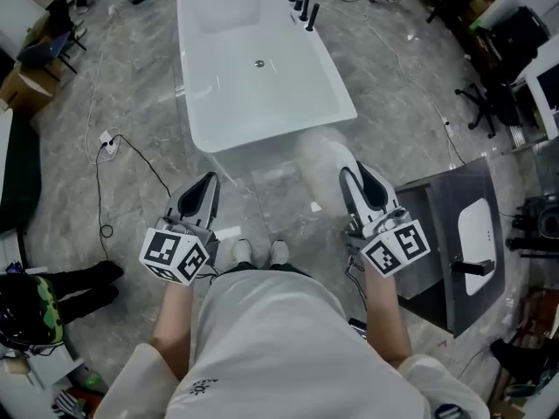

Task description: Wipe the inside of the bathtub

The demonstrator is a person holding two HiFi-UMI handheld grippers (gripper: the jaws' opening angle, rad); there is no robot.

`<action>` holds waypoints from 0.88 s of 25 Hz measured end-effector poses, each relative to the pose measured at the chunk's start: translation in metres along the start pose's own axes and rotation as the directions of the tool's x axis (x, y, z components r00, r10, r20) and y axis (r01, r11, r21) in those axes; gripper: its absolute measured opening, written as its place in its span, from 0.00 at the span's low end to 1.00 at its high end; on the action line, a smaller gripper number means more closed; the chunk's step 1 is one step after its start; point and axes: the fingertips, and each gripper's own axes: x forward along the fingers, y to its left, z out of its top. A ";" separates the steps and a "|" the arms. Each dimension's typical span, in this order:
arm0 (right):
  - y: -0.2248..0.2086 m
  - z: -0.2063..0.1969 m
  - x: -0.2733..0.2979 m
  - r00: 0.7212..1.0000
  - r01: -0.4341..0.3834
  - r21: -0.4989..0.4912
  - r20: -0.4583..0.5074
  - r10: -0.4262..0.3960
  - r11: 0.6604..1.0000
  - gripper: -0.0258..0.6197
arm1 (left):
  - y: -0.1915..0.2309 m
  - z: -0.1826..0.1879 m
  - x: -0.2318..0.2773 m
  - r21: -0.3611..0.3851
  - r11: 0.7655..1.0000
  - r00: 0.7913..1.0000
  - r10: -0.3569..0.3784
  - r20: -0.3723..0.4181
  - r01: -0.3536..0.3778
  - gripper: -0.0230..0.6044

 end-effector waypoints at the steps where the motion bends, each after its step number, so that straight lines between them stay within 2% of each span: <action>1: -0.003 0.000 -0.002 1.000 -0.001 0.005 0.001 0.001 1.000 0.19 | -0.001 -0.001 0.001 -0.003 1.000 1.000 0.005 -0.003 -0.005 0.05; 5: -0.014 -0.003 -0.012 1.000 -0.007 0.028 0.003 0.007 1.000 0.19 | -0.008 -0.009 0.004 -0.018 1.000 1.000 0.021 -0.013 -0.022 0.05; 13: -0.035 -0.010 -0.024 0.999 -0.048 0.056 -0.009 0.049 0.997 0.19 | -0.027 -0.016 0.004 0.009 0.998 0.998 0.060 -0.011 -0.059 0.05; 22: -0.049 -0.015 -0.019 0.997 -0.071 0.069 -0.028 0.073 0.995 0.19 | -0.023 -0.015 0.008 0.002 0.994 0.994 0.112 -0.002 -0.112 0.05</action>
